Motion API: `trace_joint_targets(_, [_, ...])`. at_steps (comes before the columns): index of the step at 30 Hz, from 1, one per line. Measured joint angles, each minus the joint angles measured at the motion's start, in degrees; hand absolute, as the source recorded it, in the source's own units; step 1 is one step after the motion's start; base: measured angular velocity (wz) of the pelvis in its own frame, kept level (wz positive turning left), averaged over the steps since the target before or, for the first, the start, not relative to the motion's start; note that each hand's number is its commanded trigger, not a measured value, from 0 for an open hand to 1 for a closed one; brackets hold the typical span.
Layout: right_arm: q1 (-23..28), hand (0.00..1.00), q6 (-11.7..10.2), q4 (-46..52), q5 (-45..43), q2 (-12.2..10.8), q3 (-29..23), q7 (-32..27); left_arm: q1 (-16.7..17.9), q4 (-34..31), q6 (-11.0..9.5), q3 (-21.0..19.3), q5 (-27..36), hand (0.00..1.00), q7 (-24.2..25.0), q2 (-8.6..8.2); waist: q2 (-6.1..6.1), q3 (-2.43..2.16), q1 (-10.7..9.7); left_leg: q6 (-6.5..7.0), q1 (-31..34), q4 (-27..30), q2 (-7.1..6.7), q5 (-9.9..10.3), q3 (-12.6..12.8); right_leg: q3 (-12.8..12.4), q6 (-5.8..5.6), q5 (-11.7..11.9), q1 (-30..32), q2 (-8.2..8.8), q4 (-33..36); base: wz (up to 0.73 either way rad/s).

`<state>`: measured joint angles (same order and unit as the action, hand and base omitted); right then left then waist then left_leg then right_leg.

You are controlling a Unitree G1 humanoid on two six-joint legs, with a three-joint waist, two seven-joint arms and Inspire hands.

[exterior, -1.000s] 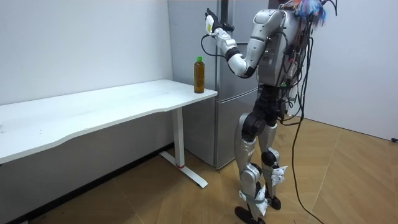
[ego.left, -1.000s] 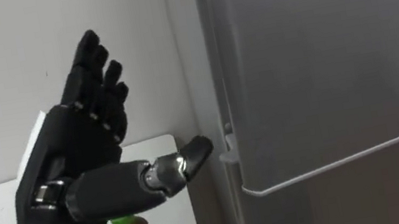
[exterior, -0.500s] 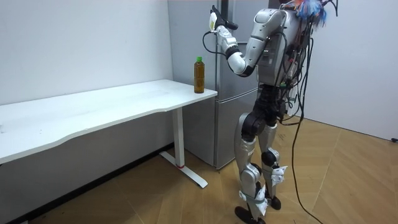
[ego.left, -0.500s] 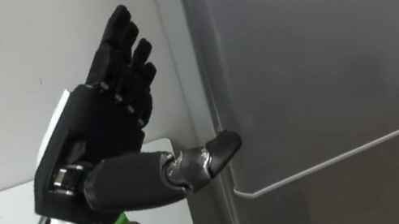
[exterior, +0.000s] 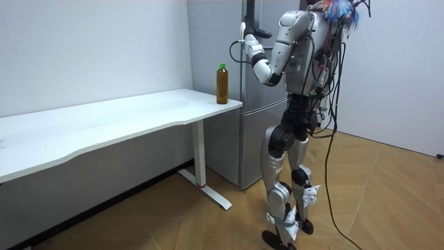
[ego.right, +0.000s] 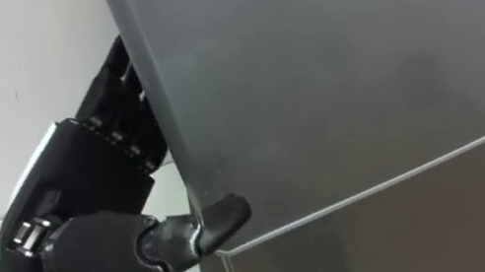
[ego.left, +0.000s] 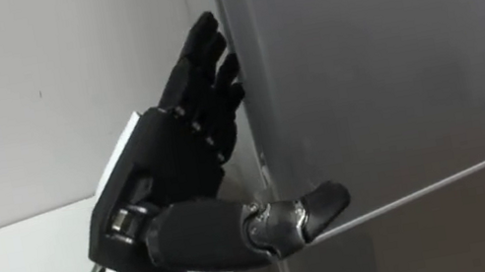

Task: Put the bottle in the upper fridge

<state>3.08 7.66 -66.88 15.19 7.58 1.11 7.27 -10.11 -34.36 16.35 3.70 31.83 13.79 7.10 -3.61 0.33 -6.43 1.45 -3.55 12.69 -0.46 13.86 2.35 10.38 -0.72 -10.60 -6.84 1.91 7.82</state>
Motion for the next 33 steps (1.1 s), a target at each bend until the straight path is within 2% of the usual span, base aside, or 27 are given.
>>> trace_joint_targets(5, [-0.5,0.0,-0.1,-0.5,0.3,0.0,0.3,0.1,0.0,0.3,0.3,2.9,0.1,0.0,1.6,-0.08,0.08,0.04,-0.2,0.0,0.3,0.1,0.01,0.0,0.0,0.1,0.0,0.0,0.0,-0.01,0.0,0.0])
trace_joint_targets(12, [-0.6,0.0,-0.1,-0.8,0.3,0.1,0.5,1.0,0.3,0.6,0.3,3.2,0.1,0.0,3.2,-0.9,0.29,-0.07,-0.1,0.0,0.2,0.2,0.0,0.0,0.0,0.5,0.0,0.0,-0.1,0.04,0.1,0.0])
trace_joint_targets(33, [-0.9,0.0,-0.8,-0.8,0.4,0.3,2.7,1.0,0.7,4.3,-1.2,4.3,2.6,0.0,4.6,-1.13,0.46,-0.09,0.1,0.0,0.2,0.2,-0.01,0.0,0.1,0.6,-0.01,0.0,-0.1,0.08,0.1,0.0])
